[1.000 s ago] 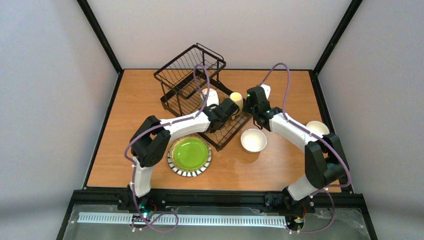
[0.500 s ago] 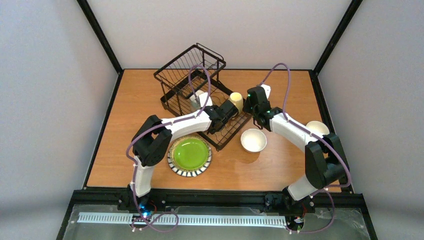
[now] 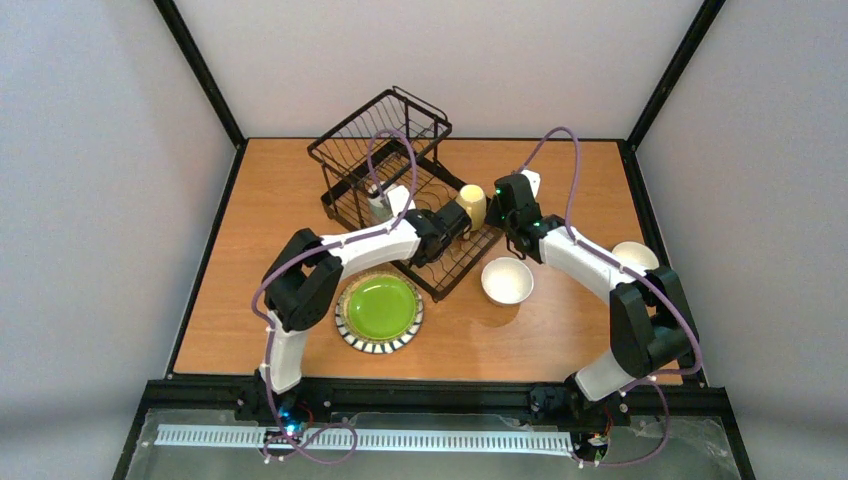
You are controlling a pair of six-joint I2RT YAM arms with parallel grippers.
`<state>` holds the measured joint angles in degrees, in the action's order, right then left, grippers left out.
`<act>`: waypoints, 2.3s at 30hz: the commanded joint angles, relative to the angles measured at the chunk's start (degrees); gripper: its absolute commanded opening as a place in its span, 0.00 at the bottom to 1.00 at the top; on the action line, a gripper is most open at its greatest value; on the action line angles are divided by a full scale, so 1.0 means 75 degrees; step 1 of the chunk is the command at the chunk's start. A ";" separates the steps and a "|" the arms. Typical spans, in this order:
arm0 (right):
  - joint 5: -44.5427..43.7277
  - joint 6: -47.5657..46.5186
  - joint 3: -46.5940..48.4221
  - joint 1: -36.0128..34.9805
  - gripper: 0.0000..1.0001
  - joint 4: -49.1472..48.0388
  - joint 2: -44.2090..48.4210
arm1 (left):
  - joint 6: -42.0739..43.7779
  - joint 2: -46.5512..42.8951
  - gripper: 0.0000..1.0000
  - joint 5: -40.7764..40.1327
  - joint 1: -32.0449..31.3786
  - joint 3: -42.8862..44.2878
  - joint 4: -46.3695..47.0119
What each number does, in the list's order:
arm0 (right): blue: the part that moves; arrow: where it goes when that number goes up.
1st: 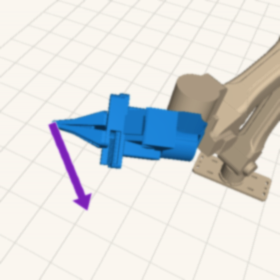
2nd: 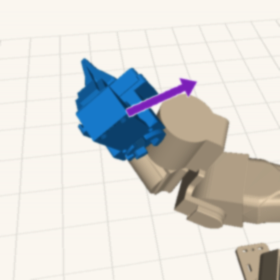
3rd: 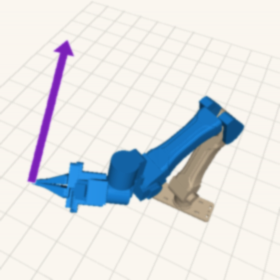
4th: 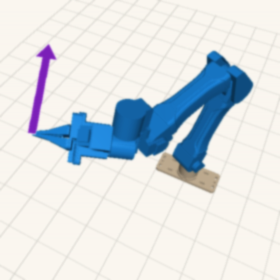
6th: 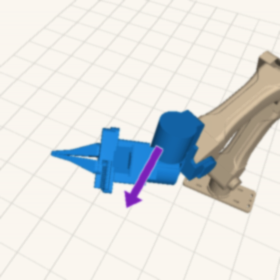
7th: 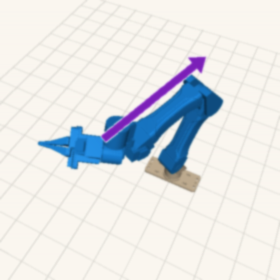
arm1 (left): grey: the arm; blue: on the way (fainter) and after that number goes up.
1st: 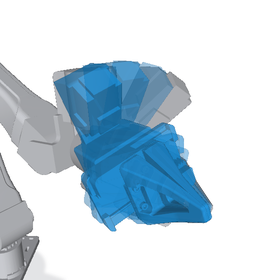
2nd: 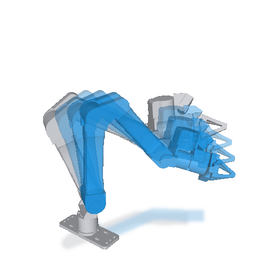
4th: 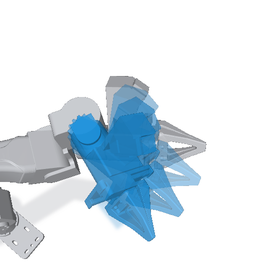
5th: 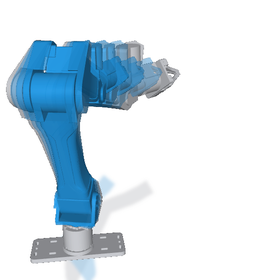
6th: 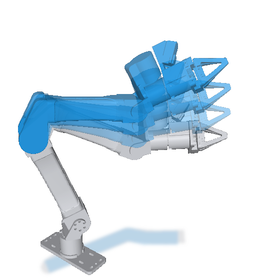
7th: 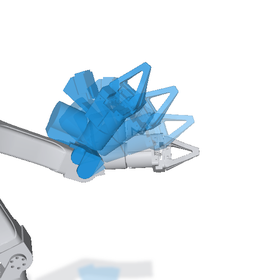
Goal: Load the mixed dishes into the dish rack
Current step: Move the cup from the dish rack.
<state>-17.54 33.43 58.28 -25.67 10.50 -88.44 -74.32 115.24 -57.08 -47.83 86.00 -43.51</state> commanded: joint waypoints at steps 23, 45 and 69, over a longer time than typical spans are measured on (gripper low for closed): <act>-0.0072 -0.0139 -0.0106 0.0066 0.74 0.0001 0.0001 | 0.0485 0.0444 0.24 -0.0514 0.0646 0.0610 0.0599; -0.0006 -0.0133 -0.0095 0.0071 0.74 -0.0003 0.0088 | 0.0282 0.0477 0.82 -0.0324 0.0567 0.1400 -0.0044; -0.0041 -0.0413 -0.0002 0.0050 0.74 0.0234 0.0295 | 0.0655 -0.0224 0.94 -0.1133 -0.0239 0.1518 -0.0594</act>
<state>-17.30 31.44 58.22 -25.67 11.07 -87.99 -70.48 119.72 -56.60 -47.27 93.82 -48.14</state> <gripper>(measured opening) 0.738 0.940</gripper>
